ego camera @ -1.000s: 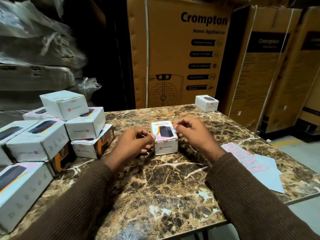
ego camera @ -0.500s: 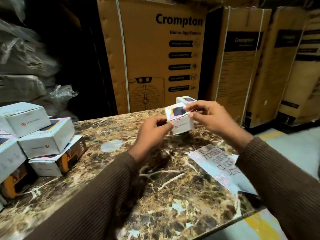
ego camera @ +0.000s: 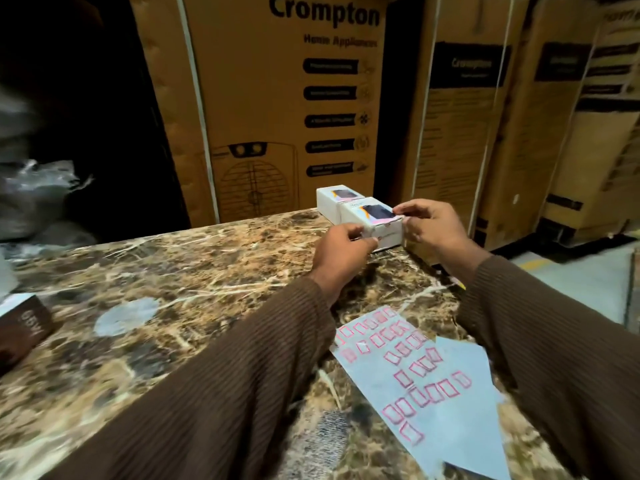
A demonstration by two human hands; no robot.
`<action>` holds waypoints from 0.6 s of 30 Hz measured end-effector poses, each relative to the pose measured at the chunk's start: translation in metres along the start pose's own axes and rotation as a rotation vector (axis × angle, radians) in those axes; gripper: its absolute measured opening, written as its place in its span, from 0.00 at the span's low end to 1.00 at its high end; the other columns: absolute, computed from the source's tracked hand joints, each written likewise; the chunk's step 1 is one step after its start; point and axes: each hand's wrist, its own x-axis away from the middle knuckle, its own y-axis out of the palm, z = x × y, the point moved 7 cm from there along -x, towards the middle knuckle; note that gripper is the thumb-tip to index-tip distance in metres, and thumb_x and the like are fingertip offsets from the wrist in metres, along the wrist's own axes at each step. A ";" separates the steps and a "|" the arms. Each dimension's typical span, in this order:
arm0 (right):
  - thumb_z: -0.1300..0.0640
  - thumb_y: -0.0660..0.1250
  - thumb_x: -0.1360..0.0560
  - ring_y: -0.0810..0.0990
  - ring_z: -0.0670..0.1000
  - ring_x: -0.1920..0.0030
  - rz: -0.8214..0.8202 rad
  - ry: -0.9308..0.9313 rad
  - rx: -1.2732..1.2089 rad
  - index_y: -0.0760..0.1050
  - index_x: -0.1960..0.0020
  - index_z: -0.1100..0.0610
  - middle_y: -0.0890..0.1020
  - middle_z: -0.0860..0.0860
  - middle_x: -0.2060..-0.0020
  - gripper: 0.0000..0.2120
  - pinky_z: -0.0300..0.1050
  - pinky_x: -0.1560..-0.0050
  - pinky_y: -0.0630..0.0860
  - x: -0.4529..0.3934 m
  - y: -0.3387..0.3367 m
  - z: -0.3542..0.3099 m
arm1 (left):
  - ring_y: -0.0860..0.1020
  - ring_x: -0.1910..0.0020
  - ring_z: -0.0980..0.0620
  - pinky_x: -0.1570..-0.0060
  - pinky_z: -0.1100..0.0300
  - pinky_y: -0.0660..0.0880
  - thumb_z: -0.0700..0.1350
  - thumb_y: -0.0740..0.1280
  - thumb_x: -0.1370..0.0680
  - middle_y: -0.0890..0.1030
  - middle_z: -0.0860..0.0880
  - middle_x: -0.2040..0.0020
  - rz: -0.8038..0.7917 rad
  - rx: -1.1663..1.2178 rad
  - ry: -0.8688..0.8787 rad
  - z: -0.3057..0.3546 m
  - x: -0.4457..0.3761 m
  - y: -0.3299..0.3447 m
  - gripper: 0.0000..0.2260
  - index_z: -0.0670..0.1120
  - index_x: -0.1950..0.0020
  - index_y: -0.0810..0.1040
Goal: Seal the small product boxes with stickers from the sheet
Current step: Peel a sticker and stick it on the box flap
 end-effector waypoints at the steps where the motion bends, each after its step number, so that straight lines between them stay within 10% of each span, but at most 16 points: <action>1: 0.76 0.61 0.19 0.81 0.40 0.68 0.007 0.005 -0.005 0.78 0.40 0.70 0.81 0.56 0.58 0.12 0.31 0.70 0.75 -0.003 0.000 0.003 | 0.81 0.38 0.51 0.33 0.49 0.79 0.49 0.75 0.24 0.85 0.51 0.37 -0.003 0.001 0.006 0.000 -0.002 0.001 0.21 0.49 0.31 0.83; 5: 0.75 0.62 0.19 0.84 0.55 0.51 0.040 0.006 0.000 0.81 0.43 0.63 0.85 0.59 0.50 0.13 0.46 0.55 0.83 -0.015 0.001 0.017 | 0.81 0.38 0.52 0.35 0.49 0.79 0.47 0.74 0.22 0.84 0.51 0.35 -0.023 -0.004 0.035 -0.004 -0.007 0.003 0.20 0.48 0.29 0.81; 11: 0.73 0.64 0.20 0.85 0.54 0.44 0.031 0.008 0.047 0.83 0.42 0.56 0.86 0.56 0.44 0.17 0.40 0.58 0.82 -0.018 0.003 0.025 | 0.81 0.39 0.55 0.52 0.65 0.75 0.46 0.74 0.20 0.82 0.53 0.32 -0.021 -0.003 0.037 -0.004 -0.005 0.000 0.21 0.50 0.27 0.79; 18: 0.70 0.66 0.20 0.86 0.53 0.42 0.037 0.019 0.097 0.85 0.44 0.49 0.87 0.50 0.46 0.19 0.59 0.45 0.86 -0.020 0.001 0.030 | 0.81 0.43 0.56 0.56 0.64 0.78 0.44 0.73 0.19 0.80 0.50 0.30 -0.048 0.004 0.032 0.000 0.001 -0.002 0.24 0.49 0.24 0.76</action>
